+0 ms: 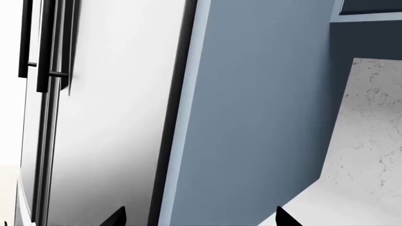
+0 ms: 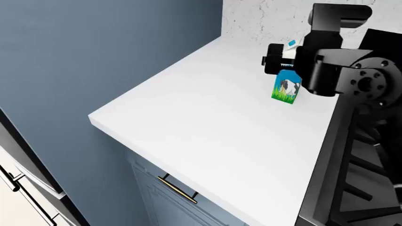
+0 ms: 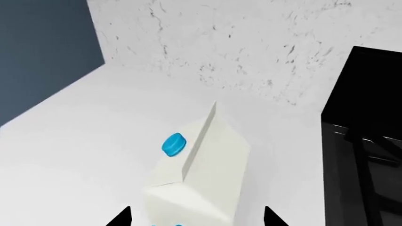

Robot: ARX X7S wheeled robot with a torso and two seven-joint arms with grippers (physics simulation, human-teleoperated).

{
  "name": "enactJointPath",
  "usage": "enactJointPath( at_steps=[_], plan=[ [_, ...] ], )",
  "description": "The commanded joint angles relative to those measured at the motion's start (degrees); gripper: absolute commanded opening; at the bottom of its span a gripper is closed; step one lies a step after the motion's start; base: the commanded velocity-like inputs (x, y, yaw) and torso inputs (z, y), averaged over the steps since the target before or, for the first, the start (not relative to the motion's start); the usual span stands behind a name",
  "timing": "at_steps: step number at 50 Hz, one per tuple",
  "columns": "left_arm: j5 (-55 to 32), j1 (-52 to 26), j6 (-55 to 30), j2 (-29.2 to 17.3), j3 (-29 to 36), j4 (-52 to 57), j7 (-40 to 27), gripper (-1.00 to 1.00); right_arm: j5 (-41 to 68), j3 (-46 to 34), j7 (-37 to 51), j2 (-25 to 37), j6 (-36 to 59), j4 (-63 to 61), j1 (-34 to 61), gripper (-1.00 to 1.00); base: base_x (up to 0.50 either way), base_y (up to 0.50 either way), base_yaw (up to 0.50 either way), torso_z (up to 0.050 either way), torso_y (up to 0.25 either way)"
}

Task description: Move the drinks to the dining counter.

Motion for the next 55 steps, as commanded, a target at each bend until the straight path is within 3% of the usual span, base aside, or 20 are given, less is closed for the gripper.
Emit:
enactJointPath(
  at_steps=[1, 32, 33, 50, 55],
  plan=[
    [0.3, 0.3, -0.2, 0.3, -0.2, 0.1, 0.3, 1.00, -2.5, -1.5, -3.7, -2.8, -0.8, 6.8, 1.8, 1.00, 0.00, 0.00, 0.00, 0.000, 0.000],
    [-0.5, 0.9, 0.0, -0.1, -1.2, 0.6, 0.2, 1.00, -10.1, -7.4, -18.9, -11.5, -3.6, 29.9, 6.7, 1.00, 0.00, 0.00, 0.00, 0.000, 0.000],
    [-0.3, 0.9, 0.0, 0.1, -1.2, 0.6, 0.4, 1.00, -9.8, -7.2, -18.1, -11.0, -3.3, 28.7, 6.4, -1.00, 0.00, 0.00, 0.00, 0.000, 0.000],
    [-2.8, 2.2, 0.6, -0.6, -3.1, 1.1, -0.9, 1.00, -4.7, -3.7, -9.1, -4.0, 0.5, 10.9, 3.8, -1.00, 0.00, 0.00, 0.00, 0.000, 0.000],
    [-8.4, 5.7, 0.4, -1.9, -9.6, 1.5, -3.0, 1.00, -1.2, -1.3, -3.4, 0.4, 2.4, -0.3, 3.0, -1.00, 0.00, 0.00, 0.00, 0.000, 0.000]
  ],
)
